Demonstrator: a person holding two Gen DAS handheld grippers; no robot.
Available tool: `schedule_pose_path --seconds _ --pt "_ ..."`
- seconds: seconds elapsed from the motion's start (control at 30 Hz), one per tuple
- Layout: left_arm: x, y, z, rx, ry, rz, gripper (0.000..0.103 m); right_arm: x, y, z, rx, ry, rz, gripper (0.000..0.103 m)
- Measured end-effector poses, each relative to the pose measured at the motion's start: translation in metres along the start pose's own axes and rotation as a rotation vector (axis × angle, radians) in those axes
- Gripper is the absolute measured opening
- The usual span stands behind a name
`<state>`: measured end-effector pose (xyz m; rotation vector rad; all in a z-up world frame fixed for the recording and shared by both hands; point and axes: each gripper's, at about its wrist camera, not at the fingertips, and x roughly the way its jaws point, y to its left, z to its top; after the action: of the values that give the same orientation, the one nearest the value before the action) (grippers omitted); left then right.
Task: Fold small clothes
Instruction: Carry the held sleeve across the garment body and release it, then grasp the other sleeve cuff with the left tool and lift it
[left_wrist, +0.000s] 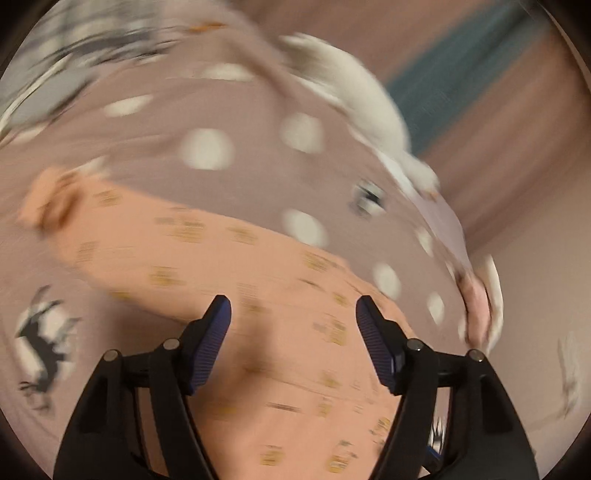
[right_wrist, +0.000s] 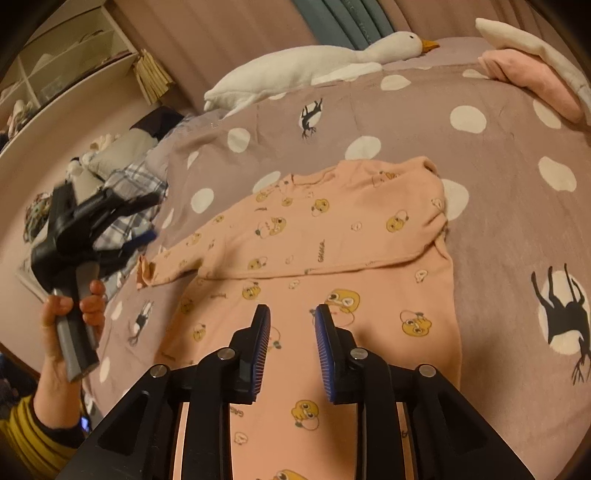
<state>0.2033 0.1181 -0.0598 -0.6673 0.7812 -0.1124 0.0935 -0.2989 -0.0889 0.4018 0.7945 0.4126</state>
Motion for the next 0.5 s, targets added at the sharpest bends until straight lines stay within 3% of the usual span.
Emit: schedule_pose_path --seconds 0.13,0.23,0.37,0.5 --pt "-0.016 0.096 0.021 -0.199 -0.045 0.092 0.068 0.016 0.006 -0.002 -0.003 0.038 -0.007 0.026" --pt "-0.022 0.143 0.028 -0.302 -0.07 0.082 0.068 0.029 0.017 -0.001 -0.036 0.064 -0.013 0.026" --pt "-0.007 0.169 0.028 -0.369 -0.043 0.012 0.068 0.044 0.031 0.0 -0.083 0.093 -0.027 0.026" --pt "0.007 0.172 0.032 -0.389 -0.078 0.026 0.068 0.053 0.041 0.002 -0.119 0.112 -0.032 0.026"
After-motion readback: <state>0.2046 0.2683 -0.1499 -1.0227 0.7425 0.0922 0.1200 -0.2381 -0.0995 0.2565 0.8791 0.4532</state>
